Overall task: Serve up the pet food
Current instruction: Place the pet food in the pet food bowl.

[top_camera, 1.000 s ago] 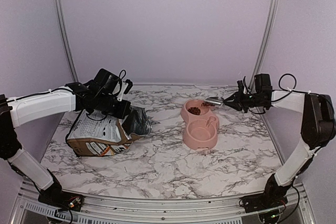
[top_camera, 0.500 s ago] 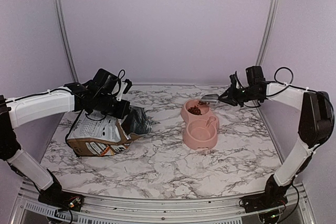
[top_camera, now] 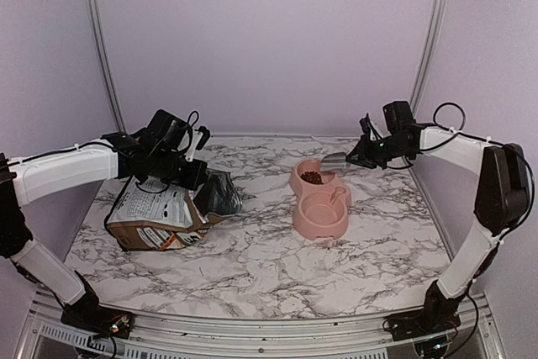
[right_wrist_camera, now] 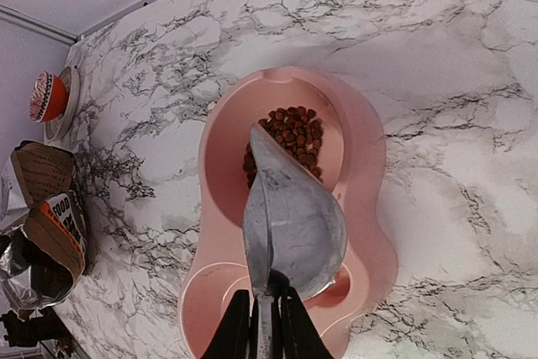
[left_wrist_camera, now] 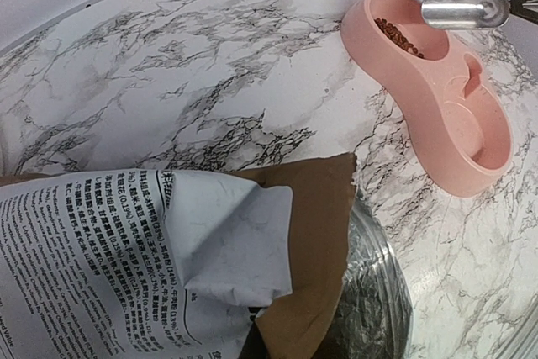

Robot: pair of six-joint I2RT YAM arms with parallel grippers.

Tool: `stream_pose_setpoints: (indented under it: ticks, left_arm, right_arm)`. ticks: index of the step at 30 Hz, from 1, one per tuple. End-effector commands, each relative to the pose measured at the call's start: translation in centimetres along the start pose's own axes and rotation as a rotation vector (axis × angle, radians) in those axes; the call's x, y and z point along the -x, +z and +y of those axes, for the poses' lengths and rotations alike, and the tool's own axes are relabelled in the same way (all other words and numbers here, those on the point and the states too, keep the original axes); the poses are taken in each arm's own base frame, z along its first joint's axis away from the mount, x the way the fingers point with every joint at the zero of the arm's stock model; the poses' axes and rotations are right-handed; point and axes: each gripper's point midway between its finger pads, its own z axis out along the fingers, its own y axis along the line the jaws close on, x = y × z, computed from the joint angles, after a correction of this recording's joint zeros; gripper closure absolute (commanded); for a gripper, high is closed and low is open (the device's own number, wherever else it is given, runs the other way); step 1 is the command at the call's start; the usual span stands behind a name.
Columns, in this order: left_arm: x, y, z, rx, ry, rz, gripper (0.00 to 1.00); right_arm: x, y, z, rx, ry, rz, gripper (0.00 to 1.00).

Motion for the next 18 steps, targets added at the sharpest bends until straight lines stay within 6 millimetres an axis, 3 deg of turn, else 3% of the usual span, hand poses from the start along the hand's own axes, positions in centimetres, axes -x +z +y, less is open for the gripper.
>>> stream_pose_setpoints:
  ticks: [1,8,18]
  left_arm:
    - [0.81,-1.42,0.22,-0.003,-0.008,-0.042,1.00]
    - [0.78,-1.40,0.20,-0.005,-0.010,-0.041,1.00]
    - [0.86,-1.46,0.19,-0.005,-0.011,-0.044,1.00]
  right_arm:
    - [1.12,-0.34,0.32,-0.052,-0.061,-0.020,1.00]
    - [0.75,0.01,-0.15,-0.130,-0.093,-0.025,1.00]
    - [0.60,0.22,0.52,-0.090,-0.097,-0.027,1.00]
